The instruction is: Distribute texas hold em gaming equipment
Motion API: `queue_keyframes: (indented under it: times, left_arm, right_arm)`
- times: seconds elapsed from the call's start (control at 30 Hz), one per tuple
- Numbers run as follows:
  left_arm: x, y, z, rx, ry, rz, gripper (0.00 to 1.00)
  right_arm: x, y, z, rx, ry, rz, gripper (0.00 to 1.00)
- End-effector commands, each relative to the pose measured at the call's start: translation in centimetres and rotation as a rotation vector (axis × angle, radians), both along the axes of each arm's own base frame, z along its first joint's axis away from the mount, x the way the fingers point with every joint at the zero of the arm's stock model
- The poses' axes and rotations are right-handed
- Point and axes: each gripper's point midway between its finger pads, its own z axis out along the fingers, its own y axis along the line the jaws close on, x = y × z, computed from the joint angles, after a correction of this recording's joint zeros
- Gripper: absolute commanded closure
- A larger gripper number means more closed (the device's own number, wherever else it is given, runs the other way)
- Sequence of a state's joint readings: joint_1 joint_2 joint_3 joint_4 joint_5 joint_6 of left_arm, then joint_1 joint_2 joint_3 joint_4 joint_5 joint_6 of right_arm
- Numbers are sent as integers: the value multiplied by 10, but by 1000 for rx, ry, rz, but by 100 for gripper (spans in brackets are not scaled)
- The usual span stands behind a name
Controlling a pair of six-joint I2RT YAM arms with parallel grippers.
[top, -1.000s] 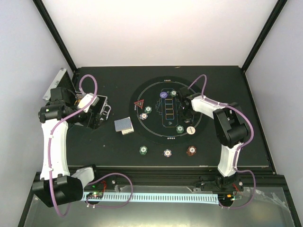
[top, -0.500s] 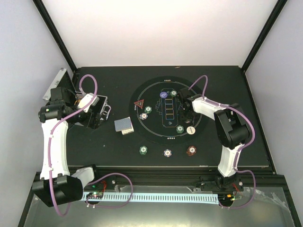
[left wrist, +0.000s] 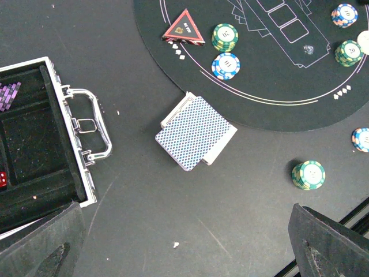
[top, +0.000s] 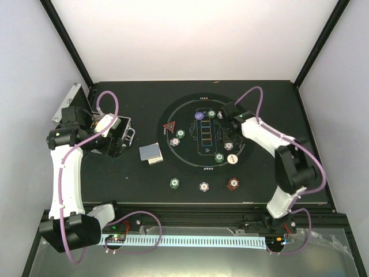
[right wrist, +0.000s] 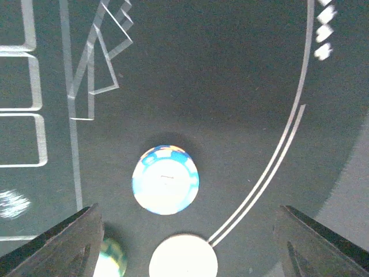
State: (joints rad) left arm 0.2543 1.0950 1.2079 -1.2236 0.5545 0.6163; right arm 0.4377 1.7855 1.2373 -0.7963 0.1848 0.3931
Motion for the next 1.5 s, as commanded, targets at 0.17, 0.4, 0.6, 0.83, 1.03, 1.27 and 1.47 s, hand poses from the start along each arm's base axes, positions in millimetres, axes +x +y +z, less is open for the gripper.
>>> queue_keyframes:
  times: [0.17, 0.4, 0.6, 0.83, 1.03, 1.27, 1.47]
  left_arm:
    - [2, -5, 20, -22, -66, -27, 1]
    - [3, -7, 22, -28, -72, -40, 1]
    - [2, -7, 21, -28, -71, -41, 1]
    - [4, -5, 22, -23, -71, -35, 1]
    - [5, -4, 23, -18, -69, -31, 1]
    - [4, -4, 21, -14, -66, -30, 1]
    - [5, -3, 21, -15, -65, -28, 1]
  right_arm:
    - [-93, 11, 35, 31, -50, 3, 11]
    - [-150, 13, 27, 84, -18, 8, 8]
    - [-169, 14, 13, 103, 27, 22, 7]
    - [-173, 10, -7, 75, 54, 24, 10]
    - [-171, 10, -11, 69, 47, 23, 20]
    - [-174, 10, -18, 66, 62, 27, 30]
    - [-178, 11, -22, 79, 79, 29, 33]
